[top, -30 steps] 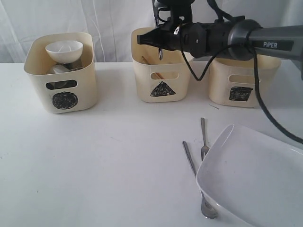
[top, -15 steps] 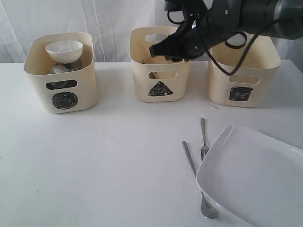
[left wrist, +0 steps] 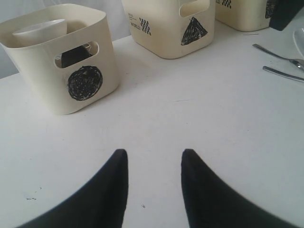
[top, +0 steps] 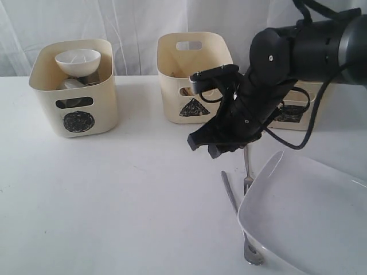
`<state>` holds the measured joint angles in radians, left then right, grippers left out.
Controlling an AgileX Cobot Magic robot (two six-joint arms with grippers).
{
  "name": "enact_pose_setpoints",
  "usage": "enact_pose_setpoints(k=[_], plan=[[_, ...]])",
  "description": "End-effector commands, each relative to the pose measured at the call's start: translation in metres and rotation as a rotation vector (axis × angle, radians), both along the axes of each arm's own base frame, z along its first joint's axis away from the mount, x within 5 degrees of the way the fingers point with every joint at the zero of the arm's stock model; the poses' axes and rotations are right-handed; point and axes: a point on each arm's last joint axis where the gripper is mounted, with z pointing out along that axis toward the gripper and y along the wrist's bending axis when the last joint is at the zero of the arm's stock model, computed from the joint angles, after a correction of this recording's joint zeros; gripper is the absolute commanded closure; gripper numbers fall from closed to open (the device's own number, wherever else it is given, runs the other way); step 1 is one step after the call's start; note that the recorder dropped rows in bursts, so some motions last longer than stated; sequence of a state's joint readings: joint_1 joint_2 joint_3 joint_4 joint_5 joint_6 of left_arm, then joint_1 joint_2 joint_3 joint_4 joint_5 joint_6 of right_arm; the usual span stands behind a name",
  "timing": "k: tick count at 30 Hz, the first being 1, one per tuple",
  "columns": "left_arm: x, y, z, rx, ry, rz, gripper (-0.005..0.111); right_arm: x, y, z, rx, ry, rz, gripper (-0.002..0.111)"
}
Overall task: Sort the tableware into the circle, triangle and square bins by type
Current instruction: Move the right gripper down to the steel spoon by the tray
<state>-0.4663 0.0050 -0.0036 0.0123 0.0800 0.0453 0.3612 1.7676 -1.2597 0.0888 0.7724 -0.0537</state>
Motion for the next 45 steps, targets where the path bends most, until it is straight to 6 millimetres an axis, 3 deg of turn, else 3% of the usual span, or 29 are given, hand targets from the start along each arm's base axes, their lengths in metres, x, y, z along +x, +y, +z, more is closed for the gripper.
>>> enact_pose_setpoints(k=[1, 8, 14, 28, 39, 45], plan=[[0.0, 0.0, -0.001, -0.012, 0.004, 0.0, 0.064, -0.003, 0.0, -0.016, -0.03, 0.039, 0.001, 0.062], [0.0, 0.0, -0.001, -0.012, 0.004, 0.0, 0.064, -0.002, -0.004, -0.053, -0.122, 0.114, 0.034, 0.059], [0.0, 0.0, -0.001, -0.012, 0.004, 0.0, 0.064, 0.002, -0.005, -0.071, -0.163, 0.141, 0.054, 0.059], [0.0, 0.0, -0.001, -0.012, 0.004, 0.0, 0.064, 0.005, -0.002, -0.075, -0.143, 0.121, 0.046, 0.059], [0.0, 0.0, -0.001, -0.012, 0.004, 0.0, 0.064, 0.003, -0.001, -0.1, -0.149, 0.213, 0.034, 0.06], [0.0, 0.0, -0.001, -0.012, 0.004, 0.0, 0.064, 0.001, 0.001, -0.102, -0.122, 0.245, 0.012, 0.076]])
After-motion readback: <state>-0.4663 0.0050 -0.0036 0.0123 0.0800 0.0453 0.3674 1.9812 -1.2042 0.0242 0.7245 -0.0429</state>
